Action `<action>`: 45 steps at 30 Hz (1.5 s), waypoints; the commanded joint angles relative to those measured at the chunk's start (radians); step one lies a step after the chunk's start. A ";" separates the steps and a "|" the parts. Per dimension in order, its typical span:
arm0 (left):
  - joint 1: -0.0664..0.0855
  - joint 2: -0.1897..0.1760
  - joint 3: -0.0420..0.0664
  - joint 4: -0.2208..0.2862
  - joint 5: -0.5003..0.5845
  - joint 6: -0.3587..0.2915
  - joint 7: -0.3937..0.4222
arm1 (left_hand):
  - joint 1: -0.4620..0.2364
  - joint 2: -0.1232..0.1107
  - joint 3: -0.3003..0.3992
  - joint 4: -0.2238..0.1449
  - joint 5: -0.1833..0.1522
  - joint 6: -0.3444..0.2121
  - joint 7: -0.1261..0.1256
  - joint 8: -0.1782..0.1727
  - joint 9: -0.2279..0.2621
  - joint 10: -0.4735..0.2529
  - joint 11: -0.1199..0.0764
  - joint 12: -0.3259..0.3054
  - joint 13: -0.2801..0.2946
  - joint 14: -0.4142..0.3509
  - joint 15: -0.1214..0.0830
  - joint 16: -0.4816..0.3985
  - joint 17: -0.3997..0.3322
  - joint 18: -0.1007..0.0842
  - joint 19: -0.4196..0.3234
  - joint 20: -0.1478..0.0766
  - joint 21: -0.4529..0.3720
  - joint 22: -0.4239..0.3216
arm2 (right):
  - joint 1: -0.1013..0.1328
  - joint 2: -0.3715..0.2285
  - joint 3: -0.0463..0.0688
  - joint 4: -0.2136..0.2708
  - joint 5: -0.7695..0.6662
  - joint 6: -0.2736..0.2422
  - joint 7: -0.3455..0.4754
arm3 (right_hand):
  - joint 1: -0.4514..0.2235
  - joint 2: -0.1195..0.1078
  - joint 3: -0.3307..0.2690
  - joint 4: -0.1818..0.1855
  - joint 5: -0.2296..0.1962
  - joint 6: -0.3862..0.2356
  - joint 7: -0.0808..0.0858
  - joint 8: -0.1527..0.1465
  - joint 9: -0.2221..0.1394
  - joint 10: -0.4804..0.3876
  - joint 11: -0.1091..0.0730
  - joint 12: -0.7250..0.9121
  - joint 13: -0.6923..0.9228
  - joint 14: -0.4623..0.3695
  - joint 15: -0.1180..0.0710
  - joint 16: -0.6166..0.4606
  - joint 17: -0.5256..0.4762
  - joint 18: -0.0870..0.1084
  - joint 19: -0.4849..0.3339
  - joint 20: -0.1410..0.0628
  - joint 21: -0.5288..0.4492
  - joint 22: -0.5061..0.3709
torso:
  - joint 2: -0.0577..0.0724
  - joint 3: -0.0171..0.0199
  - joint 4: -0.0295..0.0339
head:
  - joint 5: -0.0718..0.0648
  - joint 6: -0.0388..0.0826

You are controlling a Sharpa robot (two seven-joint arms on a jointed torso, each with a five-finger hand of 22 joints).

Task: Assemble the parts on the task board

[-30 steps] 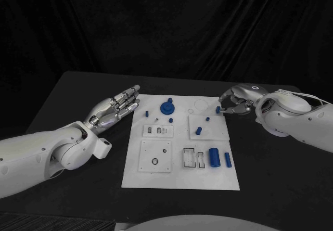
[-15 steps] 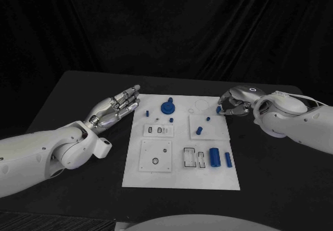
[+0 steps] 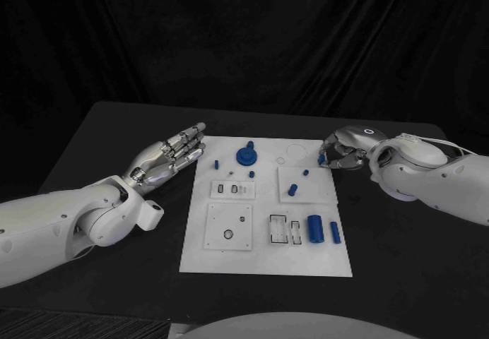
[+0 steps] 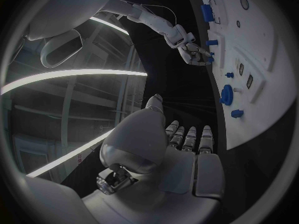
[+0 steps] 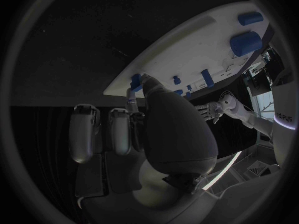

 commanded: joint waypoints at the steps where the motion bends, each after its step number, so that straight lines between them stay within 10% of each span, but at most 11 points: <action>1: -0.002 0.001 0.001 0.001 0.004 0.012 0.099 | 0.013 0.000 0.004 -0.001 0.006 0.000 0.003 0.001 0.002 0.000 0.009 -0.003 -0.002 0.000 0.000 -0.004 -0.001 0.016 -0.002 0.007 -0.006 -0.002 | -0.003 0.002 0.000 -0.002 -0.007 -0.011 -0.001 | 0.007 0.008 -0.001 -0.011 0.007 0.007 -0.001 0.019 0.022 0.105 0.003 0.004 0.263 0.076 0.003 0.003 0.096 -0.014 0.059 0.002 0.000 0.220 | 0.000 0.0005 -0.0004 | -0.001 -0.001; 11: -0.002 -0.001 0.001 0.001 0.004 0.013 0.095 | 0.013 0.000 0.004 -0.001 0.006 0.000 0.003 0.001 0.002 0.000 0.009 -0.003 -0.002 0.000 0.000 -0.004 -0.001 0.016 -0.002 0.007 -0.006 -0.002 | -0.004 0.007 0.000 -0.008 -0.007 -0.044 0.014 | 0.001 0.035 0.004 -0.026 0.031 0.009 -0.006 0.082 0.085 0.105 -0.002 0.004 0.263 0.076 0.000 0.003 0.095 -0.014 0.059 0.000 0.000 0.220 | 0.000 0.0000 -0.0006 | 0.002 -0.003; 19: -0.002 -0.004 0.001 0.003 0.004 0.014 0.092 | 0.014 0.000 0.005 -0.002 0.007 0.000 0.003 0.001 0.002 0.000 0.010 -0.003 -0.002 0.000 0.000 -0.004 -0.001 0.016 -0.002 0.007 -0.006 -0.002 | -0.004 0.001 0.001 0.001 0.001 -0.090 0.031 | 0.001 0.064 0.026 -0.059 0.156 0.022 -0.008 0.143 0.142 0.105 -0.005 0.004 0.263 0.076 -0.003 0.005 0.097 -0.015 0.060 -0.004 0.002 0.221 | 0.000 -0.0001 0.0002 | 0.007 -0.004; 30: -0.002 -0.010 0.001 0.007 0.004 0.011 0.088 | 0.015 -0.001 0.005 -0.002 0.007 0.002 0.003 0.001 0.002 0.000 0.014 -0.003 -0.002 0.000 -0.001 -0.004 -0.001 0.017 -0.002 0.008 -0.006 -0.002 | 0.037 -0.038 0.001 0.141 0.005 -0.199 0.032 | -0.004 0.058 0.036 -0.075 0.207 0.024 -0.001 0.161 0.161 0.105 0.001 0.004 0.263 0.077 0.000 0.008 0.099 -0.015 0.060 -0.002 0.004 0.222 | 0.000 -0.0003 -0.0004 | 0.028 -0.003; 37: -0.002 -0.002 0.001 0.003 0.004 0.010 0.088 | 0.015 -0.001 0.005 -0.003 0.008 0.002 0.003 0.001 0.002 0.000 0.014 -0.003 -0.002 0.000 -0.001 -0.004 -0.001 0.017 -0.002 0.008 -0.006 -0.002 | 0.074 -0.011 0.001 0.250 0.005 -0.144 0.022 | -0.003 0.055 0.040 -0.079 0.215 0.022 0.003 0.161 0.163 0.105 0.004 0.004 0.263 0.076 0.002 0.007 0.097 -0.014 0.059 0.000 0.000 0.220 | 0.000 -0.0007 -0.0017 | 0.027 -0.002; 45: -0.002 0.002 0.001 0.001 0.004 0.012 0.090 | 0.016 -0.001 0.006 -0.003 0.008 0.001 0.003 0.001 0.002 0.000 0.015 -0.003 -0.002 0.000 -0.002 -0.004 -0.001 0.018 -0.002 0.008 -0.006 -0.002 | 0.034 0.072 0.001 0.268 0.005 -0.072 0.021 | 0.002 0.054 0.048 -0.090 0.224 0.021 0.007 0.161 0.165 0.105 0.007 0.004 0.263 0.075 0.006 0.003 0.089 -0.012 0.056 0.002 -0.009 0.217 | -0.002 -0.0016 0.0016 | 0.025 -0.004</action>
